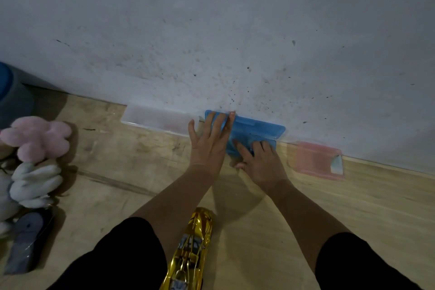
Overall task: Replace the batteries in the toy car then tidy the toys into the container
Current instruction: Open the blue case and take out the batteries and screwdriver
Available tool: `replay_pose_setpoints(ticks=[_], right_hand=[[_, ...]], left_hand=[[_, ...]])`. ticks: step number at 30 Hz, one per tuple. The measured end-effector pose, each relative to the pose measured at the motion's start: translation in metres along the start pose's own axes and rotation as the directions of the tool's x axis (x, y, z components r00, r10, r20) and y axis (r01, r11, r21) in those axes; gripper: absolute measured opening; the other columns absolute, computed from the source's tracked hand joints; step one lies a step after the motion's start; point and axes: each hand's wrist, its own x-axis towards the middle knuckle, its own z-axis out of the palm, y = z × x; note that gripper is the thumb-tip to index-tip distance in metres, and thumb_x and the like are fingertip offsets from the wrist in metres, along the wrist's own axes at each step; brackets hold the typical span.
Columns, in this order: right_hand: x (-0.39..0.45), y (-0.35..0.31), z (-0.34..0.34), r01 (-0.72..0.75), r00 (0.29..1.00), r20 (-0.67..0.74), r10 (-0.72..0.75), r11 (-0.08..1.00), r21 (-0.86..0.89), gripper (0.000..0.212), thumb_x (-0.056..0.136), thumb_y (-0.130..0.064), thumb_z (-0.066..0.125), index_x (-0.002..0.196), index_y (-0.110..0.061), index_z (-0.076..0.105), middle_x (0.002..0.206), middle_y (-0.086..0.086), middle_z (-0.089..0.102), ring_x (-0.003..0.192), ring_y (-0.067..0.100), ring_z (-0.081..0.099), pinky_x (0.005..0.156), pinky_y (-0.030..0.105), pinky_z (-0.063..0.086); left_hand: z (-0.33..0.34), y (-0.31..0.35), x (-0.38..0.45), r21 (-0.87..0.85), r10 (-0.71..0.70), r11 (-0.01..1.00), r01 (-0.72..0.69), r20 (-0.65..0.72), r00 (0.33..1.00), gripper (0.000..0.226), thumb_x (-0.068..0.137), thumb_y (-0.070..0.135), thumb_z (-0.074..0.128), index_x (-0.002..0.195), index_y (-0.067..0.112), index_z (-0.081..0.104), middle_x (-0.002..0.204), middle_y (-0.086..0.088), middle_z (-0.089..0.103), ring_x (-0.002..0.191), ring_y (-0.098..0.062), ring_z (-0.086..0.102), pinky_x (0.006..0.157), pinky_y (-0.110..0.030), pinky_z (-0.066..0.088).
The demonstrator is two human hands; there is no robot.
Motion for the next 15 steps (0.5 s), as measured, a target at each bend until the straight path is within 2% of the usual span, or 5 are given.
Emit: replay_pose_setpoints(ticks=[3, 7, 11, 13, 15], right_hand=[[0.008, 0.002, 0.002, -0.021, 1.0, 0.011, 0.021, 1.0, 0.013, 0.059, 0.081, -0.053, 0.049, 0.124, -0.014, 0.042, 0.077, 0.013, 0.064, 0.064, 0.027, 0.062, 0.056, 0.034, 0.053], [0.027, 0.008, -0.01, 0.009, 0.979, 0.202, -0.039, 0.99, 0.144, 0.068, 0.084, -0.05, 0.056, 0.136, -0.011, 0.038, 0.102, 0.023, 0.065, 0.083, 0.037, 0.065, 0.067, 0.041, 0.055], [0.022, -0.003, -0.02, 0.091, 0.992, -0.089, -0.088, 0.995, 0.034, 0.07, 0.063, -0.045, 0.079, 0.116, -0.016, 0.042, 0.066, 0.008, 0.065, 0.049, 0.022, 0.06, 0.041, 0.028, 0.047], [0.008, -0.016, -0.015, 0.134, 0.974, -0.19, -0.126, 0.99, 0.032, 0.059, 0.068, -0.043, 0.074, 0.112, -0.018, 0.043, 0.064, 0.003, 0.063, 0.049, 0.019, 0.059, 0.045, 0.028, 0.046], [-0.004, -0.024, -0.008, 0.184, 0.955, -0.239, -0.177, 0.983, 0.009, 0.036, 0.081, -0.039, 0.058, 0.108, -0.019, 0.046, 0.066, 0.0, 0.063, 0.054, 0.019, 0.06, 0.058, 0.031, 0.042]], left_hand=[[-0.002, 0.001, 0.0, 0.002, -0.01, 1.0, 0.01, -0.015, 1.0, 0.112, 0.058, 0.023, 0.082, 0.146, 0.019, 0.013, 0.139, -0.003, 0.023, 0.13, -0.024, 0.024, 0.101, -0.058, 0.036], [-0.002, 0.0, 0.001, 0.002, 0.007, 1.0, -0.007, -0.033, 0.999, 0.107, 0.06, 0.028, 0.078, 0.146, 0.019, 0.015, 0.138, -0.003, 0.023, 0.13, -0.024, 0.025, 0.099, -0.059, 0.036], [-0.007, -0.001, 0.002, 0.016, 0.003, 1.0, -0.004, 0.046, 0.999, 0.111, 0.063, 0.036, 0.079, 0.146, 0.021, 0.007, 0.139, -0.003, 0.018, 0.134, -0.025, 0.033, 0.101, -0.06, 0.034], [-0.007, -0.003, 0.001, -0.016, 0.046, 0.999, -0.045, 0.098, 0.994, 0.106, 0.071, 0.037, 0.073, 0.146, 0.022, -0.001, 0.141, -0.003, 0.011, 0.138, -0.025, 0.032, 0.104, -0.062, 0.028], [-0.007, -0.006, 0.002, -0.038, 0.058, 0.998, -0.054, 0.093, 0.994, 0.104, 0.071, 0.031, 0.072, 0.146, 0.022, 0.002, 0.14, -0.004, 0.012, 0.137, -0.026, 0.027, 0.103, -0.063, 0.028]])
